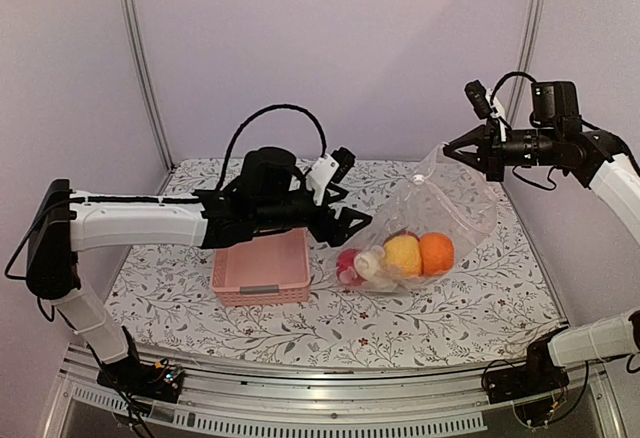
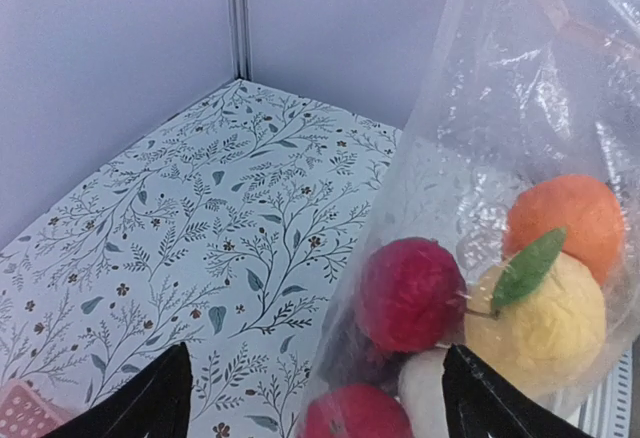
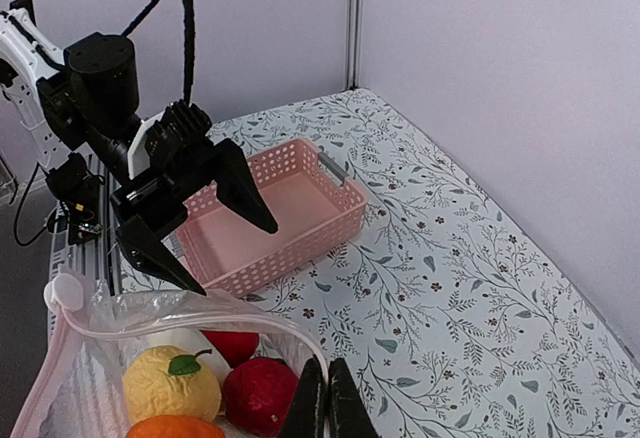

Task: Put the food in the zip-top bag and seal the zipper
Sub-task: Adjust the zipper food storage bag at the center of the board.

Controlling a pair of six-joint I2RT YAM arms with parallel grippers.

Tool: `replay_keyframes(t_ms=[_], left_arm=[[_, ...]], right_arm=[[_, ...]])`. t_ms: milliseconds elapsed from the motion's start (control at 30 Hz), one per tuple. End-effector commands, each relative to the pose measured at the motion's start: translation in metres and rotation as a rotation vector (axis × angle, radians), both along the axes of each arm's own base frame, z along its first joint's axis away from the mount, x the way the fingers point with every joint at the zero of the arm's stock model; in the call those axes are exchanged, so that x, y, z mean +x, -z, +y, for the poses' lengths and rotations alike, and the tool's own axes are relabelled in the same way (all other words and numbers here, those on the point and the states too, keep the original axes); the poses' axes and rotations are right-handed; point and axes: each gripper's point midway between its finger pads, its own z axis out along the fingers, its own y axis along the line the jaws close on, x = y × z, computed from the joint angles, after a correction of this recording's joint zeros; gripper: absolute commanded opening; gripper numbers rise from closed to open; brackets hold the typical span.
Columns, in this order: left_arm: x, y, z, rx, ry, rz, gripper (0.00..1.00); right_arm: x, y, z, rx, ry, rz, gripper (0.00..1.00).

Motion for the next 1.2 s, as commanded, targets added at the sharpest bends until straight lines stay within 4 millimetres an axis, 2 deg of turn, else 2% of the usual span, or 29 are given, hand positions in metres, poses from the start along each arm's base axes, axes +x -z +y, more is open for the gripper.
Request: replay_keyframes(t_ms=[0,100,200,333,533,700,867,933,1067,1167], left_arm=[[-0.024,-0.017,-0.012,-0.056,0.112,-0.09,0.87],[-0.037,-0.015,-0.016,-0.076,0.172,-0.076,0.87],[-0.037,-0.005,-0.012,-0.06,0.141,-0.061,0.87],[-0.043,0.001,-0.002,-0.087,0.127,-0.05,0.87],[-0.055,-0.014,-0.009,-0.2,0.183,-0.034,0.85],[-0.055,-0.026,-0.023,-0.268,0.223,-0.029,0.85],[-0.046,-0.027,-0.036,-0.292,0.22,-0.011,0.82],[-0.045,-0.029,-0.039,-0.314,0.231,-0.014,0.76],[-0.043,-0.031,-0.041,-0.353,0.268,-0.021,0.54],[-0.039,-0.031,-0.039,-0.378,0.285,-0.014,0.24]], right_arm=[[0.0,0.018,0.007,-0.001,-0.039,0.07,0.0],[0.012,0.041,0.013,-0.006,-0.032,0.13,0.0],[0.018,0.062,0.02,-0.014,-0.032,0.186,0.0],[0.018,0.077,0.025,-0.021,-0.042,0.228,0.0],[0.018,0.077,0.026,-0.019,-0.039,0.225,0.0],[0.018,0.077,0.027,-0.015,-0.04,0.23,0.0],[0.016,0.076,0.028,-0.015,-0.045,0.231,0.0],[0.014,0.075,0.029,-0.015,-0.049,0.227,0.0],[0.012,0.075,0.029,-0.021,-0.051,0.223,0.0],[0.011,0.075,0.029,-0.026,-0.048,0.221,0.0]])
